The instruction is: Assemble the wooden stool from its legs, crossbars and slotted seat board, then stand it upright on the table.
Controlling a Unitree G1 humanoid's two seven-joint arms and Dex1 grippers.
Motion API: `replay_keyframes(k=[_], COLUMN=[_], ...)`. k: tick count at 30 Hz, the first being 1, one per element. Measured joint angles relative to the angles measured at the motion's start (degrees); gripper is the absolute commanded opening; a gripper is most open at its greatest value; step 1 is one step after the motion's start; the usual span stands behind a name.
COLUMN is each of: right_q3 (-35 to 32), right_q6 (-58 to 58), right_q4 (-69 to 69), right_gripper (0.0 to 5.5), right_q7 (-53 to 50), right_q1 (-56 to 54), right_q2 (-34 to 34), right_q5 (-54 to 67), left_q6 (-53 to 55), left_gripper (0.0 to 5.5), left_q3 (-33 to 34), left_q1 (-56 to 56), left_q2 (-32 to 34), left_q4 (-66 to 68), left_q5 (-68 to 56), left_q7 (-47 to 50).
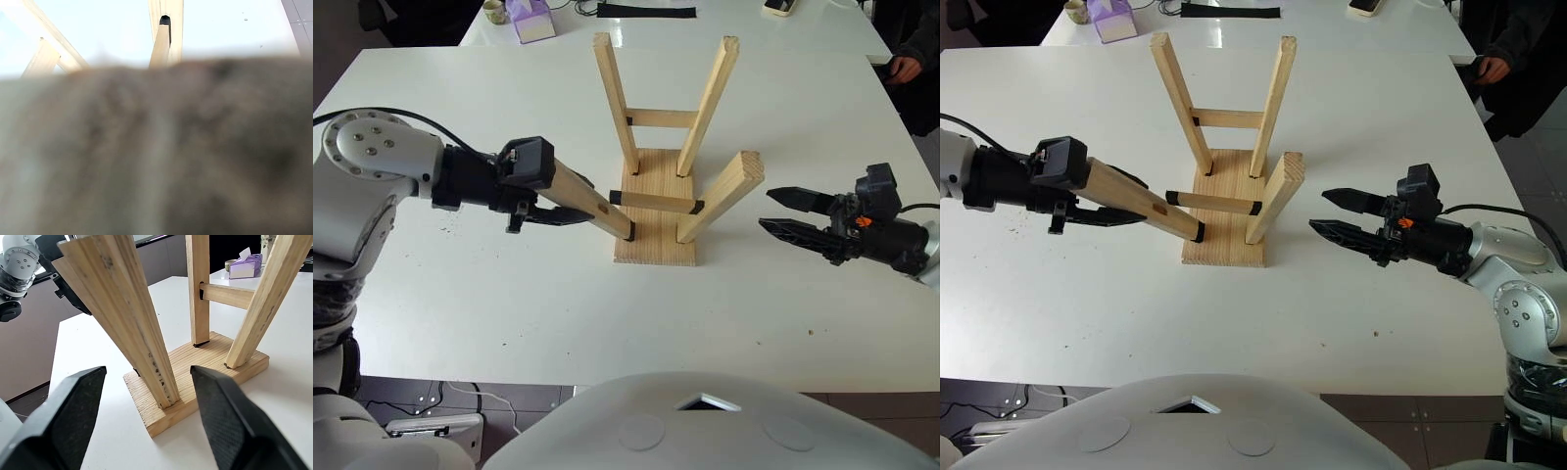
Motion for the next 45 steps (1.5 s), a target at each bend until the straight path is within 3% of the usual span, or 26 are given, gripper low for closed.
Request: replay_keyframes(k=[17, 36, 45], right_q3=[4.0, 8.6, 11.1], right_q6=[-3.7, -7.4, -6.8], right_q4=[0.3, 1.6, -9.6], right_gripper=[3.16, 3.16, 3.16], right_q7=[0.6, 4.5, 8.3], right_q1=[-0.4, -1.2, 5.9], right_q2=[0.2, -0.6, -4.5], right_q5=[-3.9, -9.4, -7.4], left_q6=[-0.4, 0.0, 3.5], left_gripper=[2.05, 2.05, 2.05], left_q3=[-11.8, -14.1, -15.3], left_q1=[-13.3, -17.0, -17.6], left_q2=[-4.7, -7.4, -9.7], left_q4=[10.9, 15.9, 13.4], left_q5=[4.9, 6.9, 8.9], left_q7=[-5.3, -7.9, -5.7])
